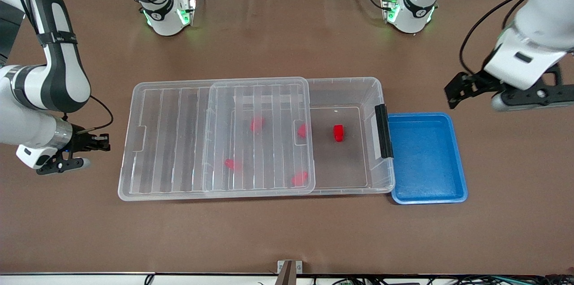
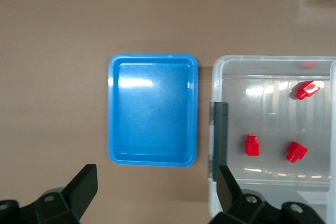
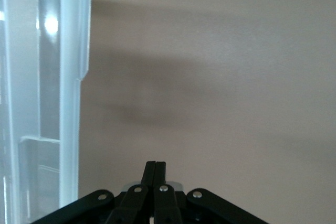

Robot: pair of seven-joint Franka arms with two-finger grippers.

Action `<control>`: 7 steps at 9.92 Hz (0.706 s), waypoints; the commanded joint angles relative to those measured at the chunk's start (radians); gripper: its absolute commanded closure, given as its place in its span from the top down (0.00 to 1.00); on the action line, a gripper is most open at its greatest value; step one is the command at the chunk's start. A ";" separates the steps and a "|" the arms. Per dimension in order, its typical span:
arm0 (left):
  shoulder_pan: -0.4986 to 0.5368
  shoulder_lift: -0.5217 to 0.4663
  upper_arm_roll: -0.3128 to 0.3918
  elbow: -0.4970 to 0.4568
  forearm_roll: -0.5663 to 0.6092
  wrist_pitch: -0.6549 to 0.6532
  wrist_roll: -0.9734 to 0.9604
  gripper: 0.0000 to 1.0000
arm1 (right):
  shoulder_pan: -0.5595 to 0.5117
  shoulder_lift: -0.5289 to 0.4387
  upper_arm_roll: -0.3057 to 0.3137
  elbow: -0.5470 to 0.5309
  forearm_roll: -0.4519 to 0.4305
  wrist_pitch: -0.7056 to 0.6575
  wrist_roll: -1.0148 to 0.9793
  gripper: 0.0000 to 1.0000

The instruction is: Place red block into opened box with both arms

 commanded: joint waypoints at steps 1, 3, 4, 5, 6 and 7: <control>-0.104 -0.091 0.189 -0.101 -0.097 -0.036 0.092 1.00 | -0.009 -0.001 0.034 -0.010 0.034 0.004 0.043 0.00; -0.179 -0.138 0.308 -0.121 -0.108 -0.119 0.180 1.00 | -0.013 0.010 0.065 -0.007 0.071 0.003 0.089 0.00; -0.180 -0.166 0.315 -0.144 -0.110 -0.122 0.180 1.00 | -0.013 0.013 0.068 -0.004 0.094 0.000 0.097 0.00; -0.186 -0.184 0.318 -0.151 -0.119 -0.116 0.165 1.00 | -0.012 0.019 0.068 -0.004 0.121 -0.005 0.097 0.00; -0.187 -0.174 0.315 -0.148 -0.125 -0.101 0.168 1.00 | -0.009 0.020 0.068 0.001 0.156 -0.020 0.098 0.00; -0.184 -0.172 0.315 -0.148 -0.125 -0.101 0.181 1.00 | -0.004 0.022 0.068 -0.001 0.199 -0.023 0.100 0.00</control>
